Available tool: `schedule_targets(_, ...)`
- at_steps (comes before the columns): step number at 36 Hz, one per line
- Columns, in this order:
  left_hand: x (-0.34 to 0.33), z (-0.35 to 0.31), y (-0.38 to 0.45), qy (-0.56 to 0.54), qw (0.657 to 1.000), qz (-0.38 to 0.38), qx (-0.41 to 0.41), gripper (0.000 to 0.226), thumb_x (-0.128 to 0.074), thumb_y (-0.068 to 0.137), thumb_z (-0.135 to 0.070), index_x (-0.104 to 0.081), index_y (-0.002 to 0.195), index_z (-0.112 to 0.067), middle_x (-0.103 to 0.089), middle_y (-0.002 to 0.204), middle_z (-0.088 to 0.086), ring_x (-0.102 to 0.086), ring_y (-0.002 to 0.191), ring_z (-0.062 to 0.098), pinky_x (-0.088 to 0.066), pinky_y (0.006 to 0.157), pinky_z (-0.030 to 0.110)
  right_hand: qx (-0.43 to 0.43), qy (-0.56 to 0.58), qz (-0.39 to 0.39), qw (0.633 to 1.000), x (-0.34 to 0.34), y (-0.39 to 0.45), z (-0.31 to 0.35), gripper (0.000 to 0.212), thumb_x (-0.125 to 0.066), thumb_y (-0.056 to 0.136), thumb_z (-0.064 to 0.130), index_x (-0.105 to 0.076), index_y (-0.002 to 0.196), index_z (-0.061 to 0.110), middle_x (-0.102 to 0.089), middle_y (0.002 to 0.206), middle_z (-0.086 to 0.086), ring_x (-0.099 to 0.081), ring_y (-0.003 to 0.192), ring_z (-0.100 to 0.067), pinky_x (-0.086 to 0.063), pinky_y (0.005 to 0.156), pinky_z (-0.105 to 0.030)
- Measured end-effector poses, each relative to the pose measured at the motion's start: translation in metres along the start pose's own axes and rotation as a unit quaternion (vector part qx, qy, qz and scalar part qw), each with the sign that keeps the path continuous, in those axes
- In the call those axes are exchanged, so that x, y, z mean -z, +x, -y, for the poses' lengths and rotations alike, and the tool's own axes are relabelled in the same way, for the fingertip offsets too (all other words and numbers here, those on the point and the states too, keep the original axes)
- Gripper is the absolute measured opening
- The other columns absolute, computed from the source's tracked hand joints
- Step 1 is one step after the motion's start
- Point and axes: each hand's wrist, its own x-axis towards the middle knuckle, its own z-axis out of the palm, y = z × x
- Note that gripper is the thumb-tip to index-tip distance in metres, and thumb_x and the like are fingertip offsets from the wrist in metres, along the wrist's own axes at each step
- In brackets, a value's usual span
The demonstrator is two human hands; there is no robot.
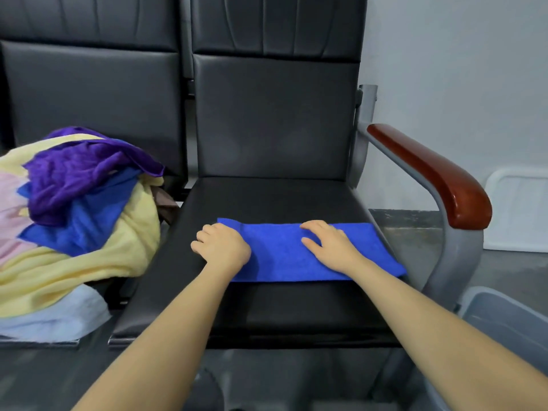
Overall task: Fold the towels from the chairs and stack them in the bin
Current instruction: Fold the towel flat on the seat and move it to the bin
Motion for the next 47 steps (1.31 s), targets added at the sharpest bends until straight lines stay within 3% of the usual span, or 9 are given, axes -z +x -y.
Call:
schedule_targets(10, -0.007, 0.019, 0.004, -0.033, 0.996, -0.04, -0.077, 0.028, -0.043, 0.098, -0.021, -0.045, 0.12, -0.004, -0.052, 0.126, 0.014, -0.052, 0.115, 0.032, -0.037, 0.092, 0.035, -0.002, -0.069, 0.109, 0.992, -0.013, -0.003, 0.01, 0.053, -0.026, 0.101, 0.051, -0.018, 0.151, 0.037, -0.009, 0.159, 0.015, -0.005, 0.147, -0.008, -0.004, 0.12, -0.034)
schedule_targets(15, -0.002, 0.021, 0.005, -0.098, 0.983, -0.086, -0.129, 0.024, -0.036, 0.101, -0.018, -0.039, 0.121, -0.004, -0.06, 0.11, 0.013, -0.06, 0.097, 0.033, -0.036, 0.066, 0.033, -0.025, -0.092, 0.12, 0.988, -0.016, -0.005, 0.016, 0.056, -0.021, 0.099, 0.056, -0.011, 0.151, 0.039, -0.003, 0.159, 0.016, 0.001, 0.147, -0.007, 0.0, 0.12, -0.037)
schedule_targets(25, 0.027, 0.004, -0.012, -0.083, 0.962, -0.155, -0.207, 0.017, -0.036, 0.102, -0.023, -0.043, 0.112, -0.011, -0.062, 0.098, 0.007, -0.059, 0.083, 0.027, -0.034, 0.061, 0.033, -0.047, -0.064, 0.118, 0.99, -0.039, 0.01, 0.066, 0.061, -0.022, 0.098, 0.058, -0.013, 0.152, 0.033, -0.002, 0.161, 0.009, 0.001, 0.148, -0.014, 0.002, 0.117, -0.045)
schedule_targets(27, 0.034, -0.001, -0.017, -0.124, 0.962, -0.135, -0.203, 0.019, -0.036, 0.101, -0.025, -0.044, 0.111, -0.011, -0.061, 0.098, 0.008, -0.054, 0.077, 0.025, -0.036, 0.063, 0.033, -0.041, -0.015, 0.101, 0.994, -0.037, 0.012, 0.072, 0.056, -0.029, 0.099, 0.052, -0.022, 0.151, 0.03, -0.014, 0.16, 0.008, -0.009, 0.147, -0.016, -0.002, 0.117, -0.046)
schedule_targets(31, 0.044, -0.012, -0.027, -0.22, 0.949, -0.094, -0.206, 0.021, -0.04, 0.099, -0.025, -0.05, 0.108, -0.009, -0.06, 0.097, 0.008, -0.052, 0.078, 0.024, -0.04, 0.065, 0.032, -0.08, 0.121, 0.009, 0.989, -0.017, 0.007, 0.063, 0.042, -0.046, 0.098, 0.035, -0.044, 0.138, 0.022, -0.044, 0.144, 0.002, -0.04, 0.133, -0.022, -0.03, 0.108, -0.04)
schedule_targets(35, 0.041, -0.031, -0.038, -0.309, 0.929, -0.044, -0.198, 0.019, -0.044, 0.096, -0.023, -0.054, 0.104, -0.01, -0.058, 0.093, 0.005, -0.054, 0.077, 0.022, -0.039, 0.061, 0.03, -0.117, 0.079, -0.055, 0.988, 0.001, -0.009, 0.03, 0.03, -0.052, 0.095, 0.03, -0.057, 0.124, 0.026, -0.052, 0.123, 0.001, -0.046, 0.12, -0.02, -0.031, 0.096, -0.038)
schedule_targets(39, 0.026, -0.059, -0.047, -0.317, 0.923, 0.0, -0.219, 0.018, -0.045, 0.095, -0.023, -0.053, 0.1, -0.007, -0.059, 0.093, 0.007, -0.054, 0.077, 0.023, -0.035, 0.057, 0.028, -0.166, 0.084, -0.098, 0.978, 0.015, -0.026, 0.002, 0.021, -0.05, 0.095, 0.028, -0.064, 0.111, 0.026, -0.056, 0.112, 0.002, -0.048, 0.112, -0.02, -0.029, 0.091, -0.035)
schedule_targets(43, 0.013, -0.088, -0.062, -0.352, 0.897, 0.071, -0.258, 0.015, -0.048, 0.093, -0.023, -0.052, 0.085, -0.01, -0.053, 0.074, 0.002, -0.049, 0.068, 0.017, -0.037, 0.054, 0.026, -0.208, 0.102, -0.111, 0.966, 0.022, -0.039, -0.019, 0.018, -0.05, 0.095, 0.033, -0.066, 0.098, 0.025, -0.064, 0.106, 0.004, -0.053, 0.109, -0.02, -0.03, 0.088, -0.034)
schedule_targets(47, 0.004, -0.107, -0.075, -0.394, 0.85, 0.234, -0.261, 0.029, -0.047, 0.097, -0.033, -0.048, 0.12, -0.015, -0.064, 0.084, 0.005, -0.062, 0.066, 0.02, -0.048, 0.062, 0.028, -0.25, 0.114, -0.113, 0.955, 0.027, -0.048, -0.032, 0.031, -0.043, 0.098, 0.038, -0.063, 0.084, 0.019, -0.061, 0.085, 0.003, -0.054, 0.105, -0.024, -0.029, 0.089, -0.036)
